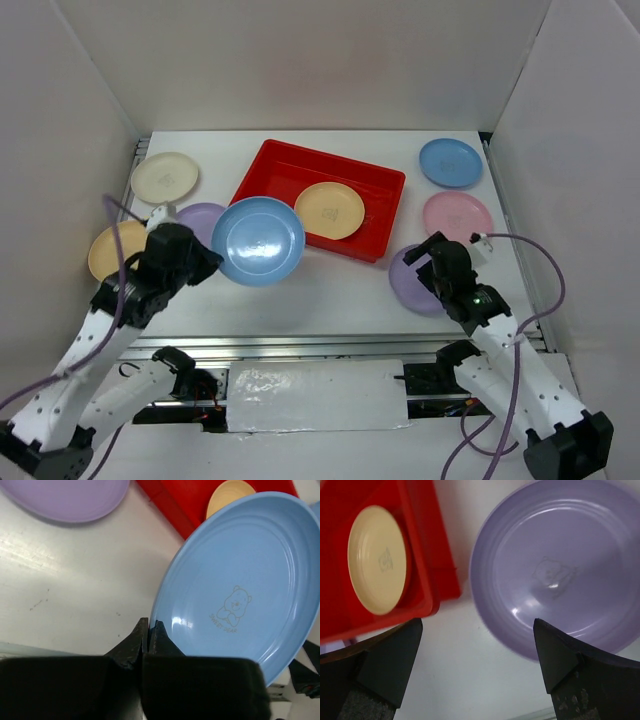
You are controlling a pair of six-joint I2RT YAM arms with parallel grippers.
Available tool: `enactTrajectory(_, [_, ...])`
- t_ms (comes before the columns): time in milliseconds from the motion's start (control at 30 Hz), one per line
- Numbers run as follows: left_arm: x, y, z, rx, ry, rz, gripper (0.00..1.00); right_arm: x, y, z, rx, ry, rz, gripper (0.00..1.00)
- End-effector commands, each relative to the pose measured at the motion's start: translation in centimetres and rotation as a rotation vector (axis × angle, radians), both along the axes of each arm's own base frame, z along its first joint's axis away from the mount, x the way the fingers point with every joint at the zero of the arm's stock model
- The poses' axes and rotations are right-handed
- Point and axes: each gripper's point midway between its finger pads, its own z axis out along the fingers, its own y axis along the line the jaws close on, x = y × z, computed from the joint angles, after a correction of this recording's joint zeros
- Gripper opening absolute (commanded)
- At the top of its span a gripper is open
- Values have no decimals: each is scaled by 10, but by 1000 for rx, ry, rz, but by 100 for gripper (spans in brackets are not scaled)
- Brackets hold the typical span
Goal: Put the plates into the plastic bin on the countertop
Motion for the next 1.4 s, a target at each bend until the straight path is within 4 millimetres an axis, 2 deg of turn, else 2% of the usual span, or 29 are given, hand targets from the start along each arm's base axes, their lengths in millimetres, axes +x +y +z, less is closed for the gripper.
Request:
enactTrajectory(0, [34, -26, 10, 72, -2, -133, 0, 0, -34, 7, 57, -55, -195, 100])
enactTrajectory(167, [100, -61, 6, 99, 37, -173, 0, -10, -63, 12, 46, -46, -305, 100])
enactTrajectory(200, [116, -67, 19, 86, 6, -173, 0, -13, -69, 14, 33, -49, -318, 100])
enactTrajectory(233, [131, -75, 1, 104, 60, -187, 0, -14, -72, 17, 28, -58, -325, 100])
enactTrajectory(267, [143, -78, -3, 102, 76, -191, 0, -17, -77, 20, 20, -67, -339, 100])
enactTrajectory(300, [164, -88, -7, 105, 92, -202, 0, -18, -79, 20, 12, -68, -338, 100])
enactTrajectory(367, [182, -100, -15, 119, 113, -245, 0, -20, -81, 22, 7, -66, -326, 100])
enactTrajectory(400, [200, -110, -21, 130, 127, -253, 0, -22, -85, 21, 2, -56, -341, 100])
enactTrajectory(600, [243, -148, -52, 201, 183, -339, 0, -26, -90, 19, -17, -48, -317, 100])
enactTrajectory(667, [246, -155, -60, 216, 204, -353, 0, -26, -86, 20, -24, -50, -281, 100])
enactTrajectory(733, [251, -159, -65, 228, 210, -353, 0, -28, -94, 21, -33, -51, -312, 100])
enactTrajectory(800, [248, -155, -69, 238, 223, -330, 13, -28, -94, 23, -32, -51, -307, 100])
enactTrajectory(833, [247, -155, -68, 232, 220, -330, 39, -28, -94, 22, -27, -50, -308, 100])
enactTrajectory(867, [244, -155, -71, 230, 219, -334, 54, -28, -94, 23, -21, -51, -309, 100])
enactTrajectory(900, [242, -156, -64, 221, 205, -334, 68, -28, -95, 22, -21, -48, -314, 100])
enactTrajectory(933, [239, -157, -62, 219, 197, -340, 99, -29, -96, 21, -21, -45, -317, 100])
enactTrajectory(967, [236, -156, -61, 223, 194, -341, 99, -29, -97, 19, -24, -30, -325, 100])
enactTrajectory(1100, [223, -154, -30, 239, 142, -338, 99, -32, -108, 12, -42, 53, -402, 100])
enactTrajectory(1167, [214, -152, -19, 263, 129, -344, 99, -37, -111, -2, -36, 148, -455, 100])
enactTrajectory(1200, [202, -152, -6, 277, 112, -358, 99, -35, -111, -1, -31, 159, -463, 100])
enactTrajectory(1267, [187, -143, 6, 303, 88, -345, 99, -37, -111, -13, -33, 235, -475, 100])
enactTrajectory(1333, [174, -141, 14, 303, 69, -360, 99, -39, -111, -20, -40, 283, -479, 100])
enactTrajectory(1367, [162, -134, 16, 301, 66, -363, 99, -38, -110, -21, -37, 285, -477, 100])
